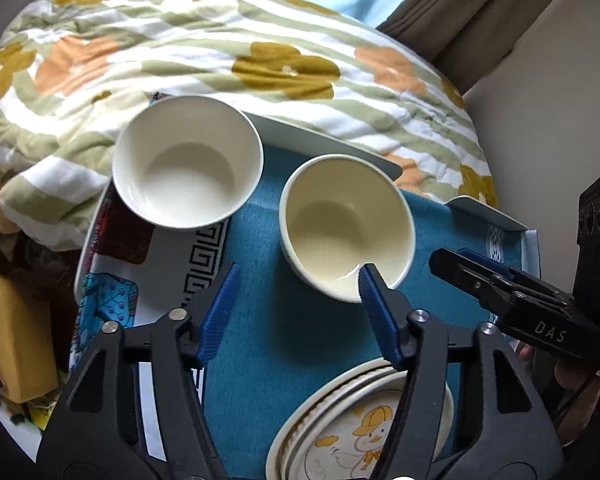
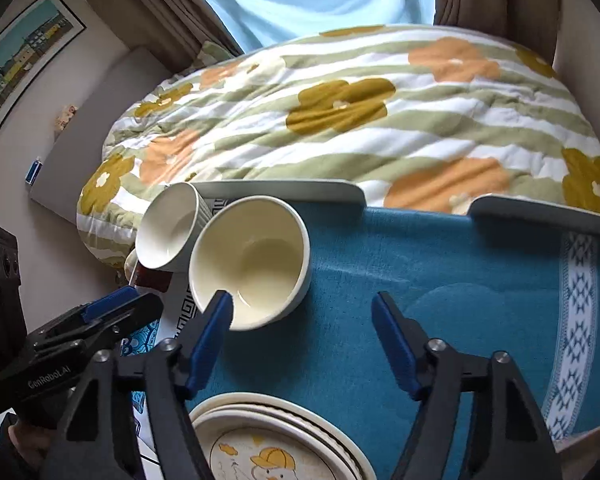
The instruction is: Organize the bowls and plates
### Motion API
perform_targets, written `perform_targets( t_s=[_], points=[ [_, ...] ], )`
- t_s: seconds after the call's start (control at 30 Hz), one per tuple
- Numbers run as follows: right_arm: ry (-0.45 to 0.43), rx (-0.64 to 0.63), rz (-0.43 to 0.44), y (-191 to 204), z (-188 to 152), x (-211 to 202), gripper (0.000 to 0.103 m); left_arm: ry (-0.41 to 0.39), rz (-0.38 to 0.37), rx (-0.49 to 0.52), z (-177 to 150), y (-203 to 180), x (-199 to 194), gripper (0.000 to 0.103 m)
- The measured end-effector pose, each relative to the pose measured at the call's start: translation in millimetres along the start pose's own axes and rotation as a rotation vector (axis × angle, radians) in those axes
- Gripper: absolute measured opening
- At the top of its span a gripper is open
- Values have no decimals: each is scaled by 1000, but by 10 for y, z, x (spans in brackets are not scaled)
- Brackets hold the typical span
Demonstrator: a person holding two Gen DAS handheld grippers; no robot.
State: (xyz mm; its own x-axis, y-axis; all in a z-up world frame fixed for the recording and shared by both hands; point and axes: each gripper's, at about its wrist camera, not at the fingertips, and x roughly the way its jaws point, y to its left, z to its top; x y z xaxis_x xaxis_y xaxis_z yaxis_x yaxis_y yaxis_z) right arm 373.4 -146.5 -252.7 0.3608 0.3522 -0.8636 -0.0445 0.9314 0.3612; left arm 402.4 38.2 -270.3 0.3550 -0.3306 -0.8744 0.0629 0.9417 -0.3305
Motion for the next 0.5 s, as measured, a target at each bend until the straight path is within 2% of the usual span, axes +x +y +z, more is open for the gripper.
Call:
perform_targets(
  t_s=[0.03, 0.2, 0.27, 0.3, 0.37, 0.43, 0.5],
  points=[
    [17, 10, 2, 4, 7, 94, 58, 14, -7, 1, 21, 15, 74, 49],
    [66, 38, 0, -13, 44, 361, 43, 52, -20, 37, 147, 46, 312, 47],
    [78, 46, 4, -13, 83, 434, 35, 59, -21, 37, 220, 77, 381, 41],
    [81, 50, 5, -18, 94, 451, 34, 64, -23, 37, 246, 89, 408, 39],
    [80, 58, 6, -20, 106, 479, 31, 75, -28, 49, 295, 86, 469, 29],
    [84, 66, 22, -24, 109, 495, 21, 93, -32, 64, 329, 94, 521, 18],
    [79, 70, 26, -7, 124, 497, 18, 114, -47, 59, 351, 121, 577, 14]
  ],
)
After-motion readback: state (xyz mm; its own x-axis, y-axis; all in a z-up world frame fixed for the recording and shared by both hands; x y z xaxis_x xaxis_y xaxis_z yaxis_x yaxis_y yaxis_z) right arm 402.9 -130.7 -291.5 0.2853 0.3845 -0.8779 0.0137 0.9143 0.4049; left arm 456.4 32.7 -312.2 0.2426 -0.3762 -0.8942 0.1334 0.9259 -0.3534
